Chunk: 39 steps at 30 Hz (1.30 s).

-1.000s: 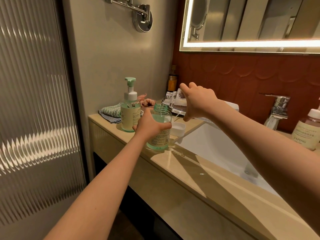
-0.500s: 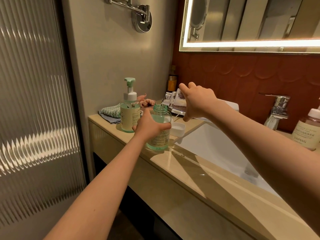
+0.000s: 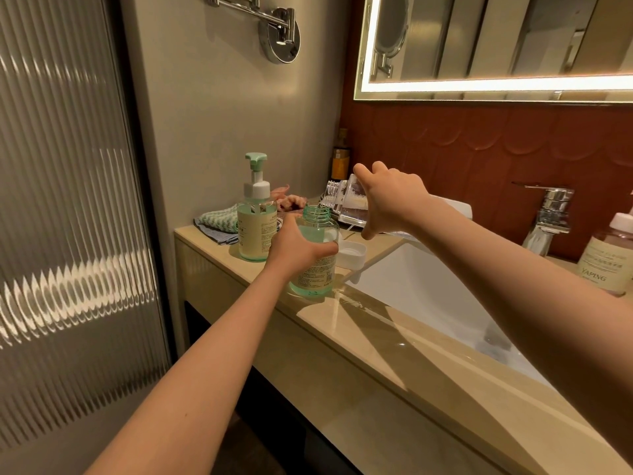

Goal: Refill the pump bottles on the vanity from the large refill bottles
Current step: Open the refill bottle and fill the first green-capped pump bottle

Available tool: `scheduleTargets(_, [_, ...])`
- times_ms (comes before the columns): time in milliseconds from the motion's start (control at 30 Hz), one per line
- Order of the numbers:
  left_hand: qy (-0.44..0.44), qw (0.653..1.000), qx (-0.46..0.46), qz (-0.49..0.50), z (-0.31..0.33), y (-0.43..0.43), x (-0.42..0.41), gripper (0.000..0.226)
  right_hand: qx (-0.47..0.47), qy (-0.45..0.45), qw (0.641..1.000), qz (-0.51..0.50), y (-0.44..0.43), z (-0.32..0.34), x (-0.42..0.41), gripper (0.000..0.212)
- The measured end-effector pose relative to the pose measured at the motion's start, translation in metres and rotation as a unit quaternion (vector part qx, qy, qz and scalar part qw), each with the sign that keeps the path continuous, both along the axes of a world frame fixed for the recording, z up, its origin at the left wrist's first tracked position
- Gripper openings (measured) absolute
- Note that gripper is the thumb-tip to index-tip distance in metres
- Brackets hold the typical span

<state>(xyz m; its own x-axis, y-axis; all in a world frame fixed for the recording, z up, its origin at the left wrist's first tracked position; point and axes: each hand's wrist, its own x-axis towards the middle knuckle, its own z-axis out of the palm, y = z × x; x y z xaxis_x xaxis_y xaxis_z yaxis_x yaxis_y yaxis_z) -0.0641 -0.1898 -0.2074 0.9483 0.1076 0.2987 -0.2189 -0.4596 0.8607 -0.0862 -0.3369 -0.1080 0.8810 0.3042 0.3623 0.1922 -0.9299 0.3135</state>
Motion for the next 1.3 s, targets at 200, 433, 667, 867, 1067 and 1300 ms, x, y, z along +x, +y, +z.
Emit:
scheduleTargets(200, [-0.004,1.000,0.003,0.006,-0.0002,0.0000,0.0001,0.088,-0.004,-0.001,1.000,0.000,-0.0008,0.0001,0.0000,0.099])
scheduleTargets(433, [-0.007,1.000,0.004,0.008,-0.0009,-0.0006,0.0001,0.085,-0.007,-0.003,1.000,-0.001,-0.0003,0.0003,0.0005,0.101])
scheduleTargets(667, [-0.012,1.000,0.003,0.006,-0.0015,-0.0001,0.0009,0.085,-0.002,0.000,1.000,0.000,-0.0006,0.0006,0.0000,0.102])
scheduleTargets(867, [-0.010,1.000,0.004,0.005,-0.0016,0.0000,0.0009,0.086,-0.005,-0.001,1.000,-0.002,0.0000,0.0004,-0.0002,0.101])
scheduleTargets(1067, [-0.007,1.000,0.009,0.009,-0.0021,0.0006,0.0017,0.087,-0.007,-0.001,1.000,-0.004,0.0002,0.0007,-0.0007,0.101])
scheduleTargets(1300, [-0.012,1.000,0.004,0.005,-0.0018,0.0003,0.0009,0.084,-0.004,0.000,1.000,-0.002,0.0002,0.0005,-0.0015,0.100])
